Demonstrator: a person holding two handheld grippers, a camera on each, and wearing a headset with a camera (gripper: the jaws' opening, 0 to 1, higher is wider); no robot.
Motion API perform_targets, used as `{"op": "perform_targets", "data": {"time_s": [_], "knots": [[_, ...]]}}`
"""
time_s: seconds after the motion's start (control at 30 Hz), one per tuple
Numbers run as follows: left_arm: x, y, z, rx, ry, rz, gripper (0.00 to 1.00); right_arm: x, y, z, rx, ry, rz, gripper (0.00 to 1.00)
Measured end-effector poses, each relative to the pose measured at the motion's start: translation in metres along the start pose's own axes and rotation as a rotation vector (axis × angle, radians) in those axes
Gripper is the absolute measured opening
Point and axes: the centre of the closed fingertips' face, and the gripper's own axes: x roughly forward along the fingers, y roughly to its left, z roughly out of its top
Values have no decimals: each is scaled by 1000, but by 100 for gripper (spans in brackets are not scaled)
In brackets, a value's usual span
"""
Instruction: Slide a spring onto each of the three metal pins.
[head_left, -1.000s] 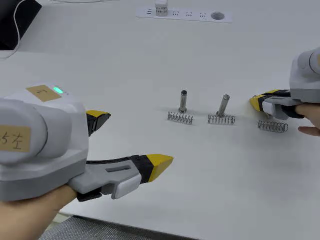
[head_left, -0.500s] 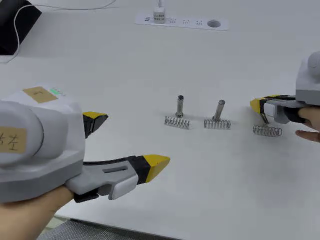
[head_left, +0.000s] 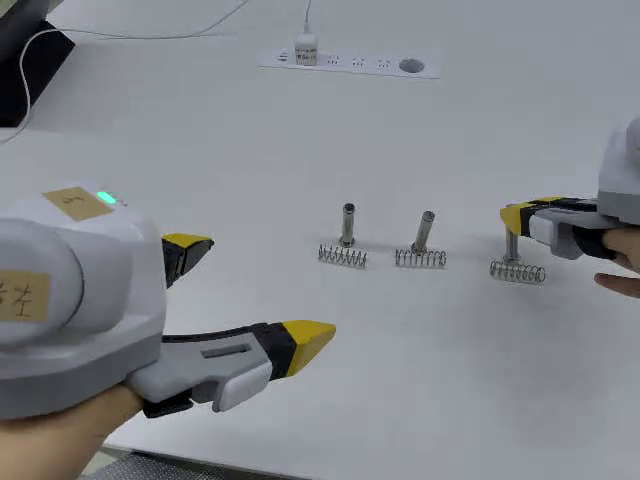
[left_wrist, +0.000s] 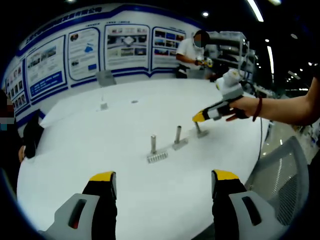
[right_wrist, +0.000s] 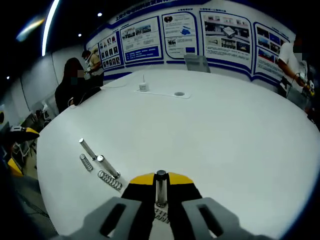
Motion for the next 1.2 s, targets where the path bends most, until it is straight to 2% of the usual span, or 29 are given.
{"op": "perform_targets", "data": {"time_s": [0.53,0.8,1.2], "knots": [[-5,-3,5,15,-13,2,79,-15,3,-6,-45,4,-6,9],[-7,-4,6,16,-18,3,79,-18,4,-11,-121,27,1,9],[-7,-7,13,25,-31,2,78,-17,4,-14,-94,11,-2,9]]}}
